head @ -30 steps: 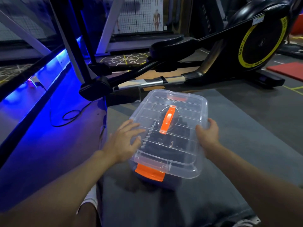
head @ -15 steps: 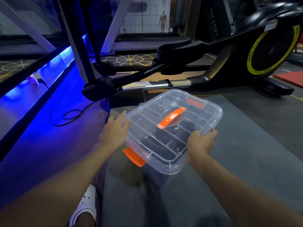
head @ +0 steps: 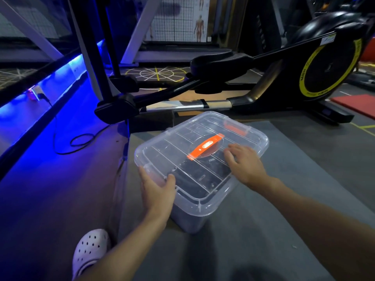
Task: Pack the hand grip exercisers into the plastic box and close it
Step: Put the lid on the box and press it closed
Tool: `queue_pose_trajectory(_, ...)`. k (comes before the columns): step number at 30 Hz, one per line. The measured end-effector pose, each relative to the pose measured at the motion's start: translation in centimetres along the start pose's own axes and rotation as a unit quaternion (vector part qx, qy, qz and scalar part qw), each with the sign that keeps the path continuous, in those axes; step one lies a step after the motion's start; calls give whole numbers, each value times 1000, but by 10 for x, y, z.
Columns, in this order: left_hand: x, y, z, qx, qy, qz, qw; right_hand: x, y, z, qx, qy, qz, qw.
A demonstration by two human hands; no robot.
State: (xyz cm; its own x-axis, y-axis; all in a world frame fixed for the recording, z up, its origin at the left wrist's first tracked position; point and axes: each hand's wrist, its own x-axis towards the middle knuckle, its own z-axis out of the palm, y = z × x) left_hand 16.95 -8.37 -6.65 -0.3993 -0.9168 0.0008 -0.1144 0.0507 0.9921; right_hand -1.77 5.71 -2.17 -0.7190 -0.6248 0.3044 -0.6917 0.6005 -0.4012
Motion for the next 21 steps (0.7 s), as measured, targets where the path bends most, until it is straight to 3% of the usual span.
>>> queue_pose_trajectory(4, 21, -5, -6, -3, -16, -27, 1000, -10, 7, 3, -2, 27, -39, 999)
queue_pose_trajectory(10, 74, 8, -22, 2, -104, -17, 994, -24, -1, 20, -34, 78, -85, 993)
queue_pose_trajectory(17, 124, 24, -35, 13, -233, -14, 972, -39, -39, 51, -118, 173, -7, 978)
queue_pose_trajectory(19, 123, 28, -35, 41, -221, -2, 974, -39, -42, 52, -142, 174, -10, 974)
queue_pose_trajectory(21, 120, 29, -34, 89, -156, 16, 984, -37, -37, 47, -167, 163, -50, 971)
